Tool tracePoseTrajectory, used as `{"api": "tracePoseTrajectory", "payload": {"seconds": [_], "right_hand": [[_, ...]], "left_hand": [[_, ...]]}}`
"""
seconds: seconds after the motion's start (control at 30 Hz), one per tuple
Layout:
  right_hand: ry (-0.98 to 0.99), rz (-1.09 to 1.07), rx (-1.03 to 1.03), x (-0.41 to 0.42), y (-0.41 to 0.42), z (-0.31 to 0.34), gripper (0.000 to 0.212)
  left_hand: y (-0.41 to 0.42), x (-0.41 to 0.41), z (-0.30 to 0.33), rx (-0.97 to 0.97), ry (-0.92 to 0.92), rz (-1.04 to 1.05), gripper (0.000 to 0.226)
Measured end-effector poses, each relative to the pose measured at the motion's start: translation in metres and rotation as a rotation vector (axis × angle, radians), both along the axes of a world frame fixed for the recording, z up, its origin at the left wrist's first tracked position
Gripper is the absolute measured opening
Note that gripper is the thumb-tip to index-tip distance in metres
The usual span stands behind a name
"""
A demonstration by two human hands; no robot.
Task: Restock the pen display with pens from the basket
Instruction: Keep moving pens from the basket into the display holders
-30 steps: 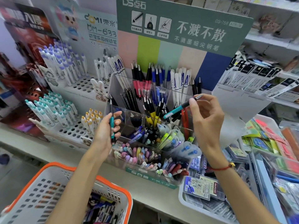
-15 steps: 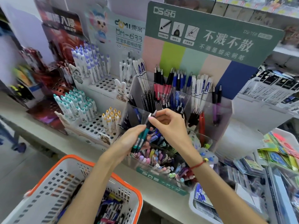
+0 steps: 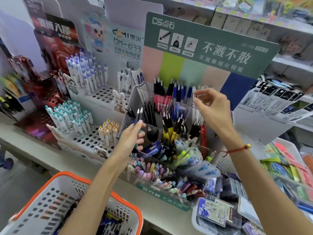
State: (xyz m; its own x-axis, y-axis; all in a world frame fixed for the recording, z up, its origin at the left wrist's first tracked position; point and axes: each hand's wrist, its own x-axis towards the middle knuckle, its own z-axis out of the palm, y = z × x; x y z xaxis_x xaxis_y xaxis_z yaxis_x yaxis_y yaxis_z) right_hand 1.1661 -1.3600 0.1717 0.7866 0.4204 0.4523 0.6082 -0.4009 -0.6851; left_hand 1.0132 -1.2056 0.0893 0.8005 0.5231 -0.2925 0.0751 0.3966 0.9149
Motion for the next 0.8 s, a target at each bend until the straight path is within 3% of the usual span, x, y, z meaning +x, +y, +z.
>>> {"api": "tracePoseTrajectory", "payload": {"seconds": [0.3, 0.4, 0.53, 0.63, 0.8], "right_hand": [[-0.470, -0.087, -0.120, 0.014, 0.028, 0.015, 0.023], [-0.427, -0.086, -0.097, 0.016, 0.034, 0.016, 0.027], [-0.301, 0.002, -0.323, 0.023, 0.042, 0.012, 0.038], [-0.316, -0.019, -0.480, 0.022, 0.053, 0.014, 0.042], [-0.197, 0.077, -0.453, 0.034, 0.054, 0.027, 0.035]], "left_hand": [[0.022, -0.017, 0.009, -0.063, -0.119, 0.229, 0.023], [0.020, -0.018, 0.010, -0.053, -0.118, 0.235, 0.023], [0.009, -0.017, 0.009, -0.047, -0.100, 0.217, 0.023], [-0.003, -0.014, 0.006, -0.043, -0.073, 0.153, 0.022], [-0.013, -0.009, -0.003, -0.045, -0.036, 0.103, 0.022]]}}
